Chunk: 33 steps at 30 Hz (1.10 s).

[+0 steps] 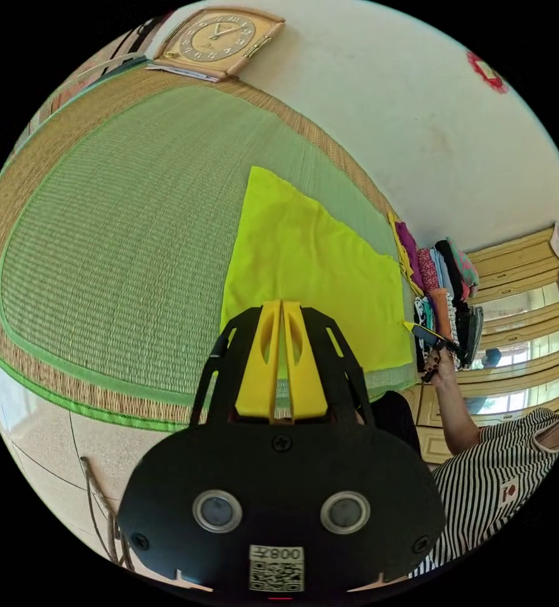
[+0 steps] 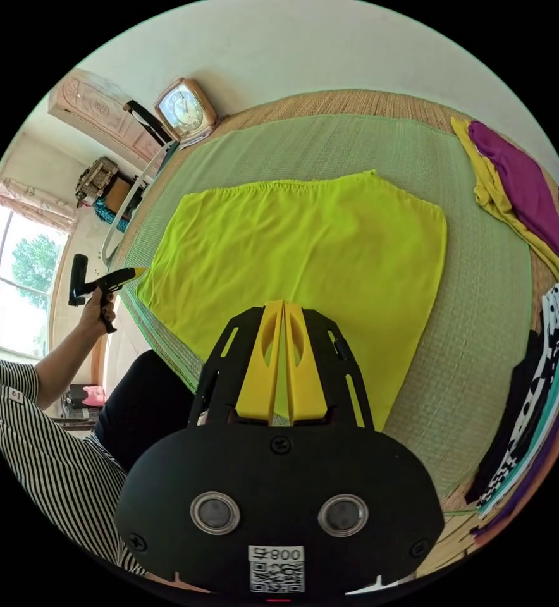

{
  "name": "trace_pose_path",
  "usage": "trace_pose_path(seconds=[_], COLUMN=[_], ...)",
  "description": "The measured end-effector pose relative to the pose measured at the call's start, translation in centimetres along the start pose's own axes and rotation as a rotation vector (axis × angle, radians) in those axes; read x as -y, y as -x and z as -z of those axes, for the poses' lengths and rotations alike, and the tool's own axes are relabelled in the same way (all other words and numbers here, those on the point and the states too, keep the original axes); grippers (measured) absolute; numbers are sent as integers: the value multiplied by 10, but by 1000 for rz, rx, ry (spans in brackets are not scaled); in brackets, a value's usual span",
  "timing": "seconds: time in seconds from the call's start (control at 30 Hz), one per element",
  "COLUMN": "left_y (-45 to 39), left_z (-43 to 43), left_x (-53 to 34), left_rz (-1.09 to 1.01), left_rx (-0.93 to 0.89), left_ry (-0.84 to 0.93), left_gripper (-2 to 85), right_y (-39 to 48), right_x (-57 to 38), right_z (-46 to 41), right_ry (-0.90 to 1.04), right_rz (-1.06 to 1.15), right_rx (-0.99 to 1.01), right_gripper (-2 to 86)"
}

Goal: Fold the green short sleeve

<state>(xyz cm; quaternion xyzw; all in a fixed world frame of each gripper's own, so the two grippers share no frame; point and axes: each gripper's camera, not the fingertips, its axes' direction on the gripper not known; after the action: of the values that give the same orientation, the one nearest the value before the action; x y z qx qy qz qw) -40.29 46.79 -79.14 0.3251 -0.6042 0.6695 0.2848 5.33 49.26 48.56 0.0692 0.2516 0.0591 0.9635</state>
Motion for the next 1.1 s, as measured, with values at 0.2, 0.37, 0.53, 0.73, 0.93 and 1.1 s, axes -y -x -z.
trace_pose_path(seconds=[0.2,0.37,0.53,0.73,0.93,1.1], left_y=[20,26,22,30,3,-55], left_z=[-20,-38,-54,-64,-85,-130], left_x=[-35,-48,-58,-81,-107,-115], left_rz=[52,105,78,130,40,-147], left_rx=[80,49,92,17,-46,-155], left_ry=[64,66,109,81,84,158], left_gripper=[2,1,2,4,20,51], right_y=[-53,-79,-98,-133,-162,-174], right_x=[-83,-108,-142,-194,-216,-218], right_z=[31,35,70,112,122,123], right_ry=[-12,9,-43,-173,-183,-159], right_rz=[-190,-278,-358,-488,-549,-573], right_rx=[-8,47,24,146,289,325], right_gripper=[1,1,4,24,71,67])
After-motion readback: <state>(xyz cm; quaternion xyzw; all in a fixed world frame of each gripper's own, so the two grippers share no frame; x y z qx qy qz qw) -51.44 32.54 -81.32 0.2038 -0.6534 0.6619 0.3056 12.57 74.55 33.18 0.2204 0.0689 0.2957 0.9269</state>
